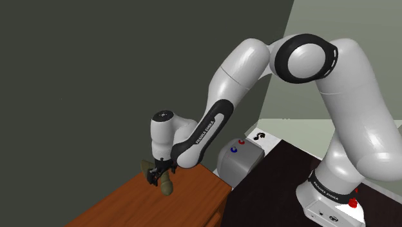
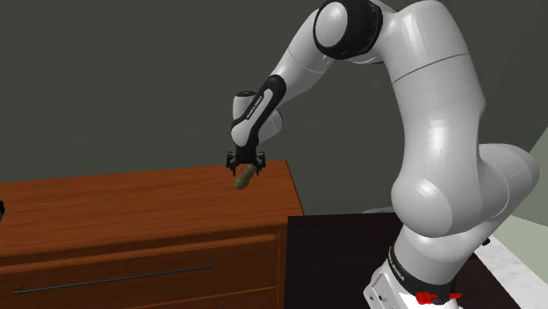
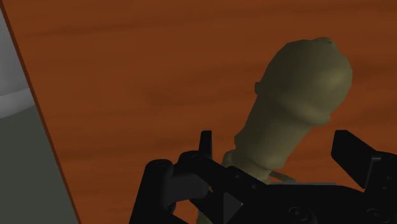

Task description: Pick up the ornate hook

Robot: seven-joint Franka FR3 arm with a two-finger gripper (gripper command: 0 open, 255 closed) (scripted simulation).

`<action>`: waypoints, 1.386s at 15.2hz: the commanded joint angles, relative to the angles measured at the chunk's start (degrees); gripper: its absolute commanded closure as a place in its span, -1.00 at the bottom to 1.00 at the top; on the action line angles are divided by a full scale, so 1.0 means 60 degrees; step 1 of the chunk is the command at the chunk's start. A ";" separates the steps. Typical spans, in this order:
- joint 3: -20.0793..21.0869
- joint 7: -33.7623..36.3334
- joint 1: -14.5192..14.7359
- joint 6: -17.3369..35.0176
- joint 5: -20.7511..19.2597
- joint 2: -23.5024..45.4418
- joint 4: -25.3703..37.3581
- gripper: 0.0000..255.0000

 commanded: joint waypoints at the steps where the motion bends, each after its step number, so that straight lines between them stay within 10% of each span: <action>1: -0.0019 0.0013 0.0021 0.0032 -0.0017 0.0056 0.0030 1.00; 21: 0.0440 -0.0261 -0.0339 -0.0845 0.0418 -0.1129 -0.0283 1.00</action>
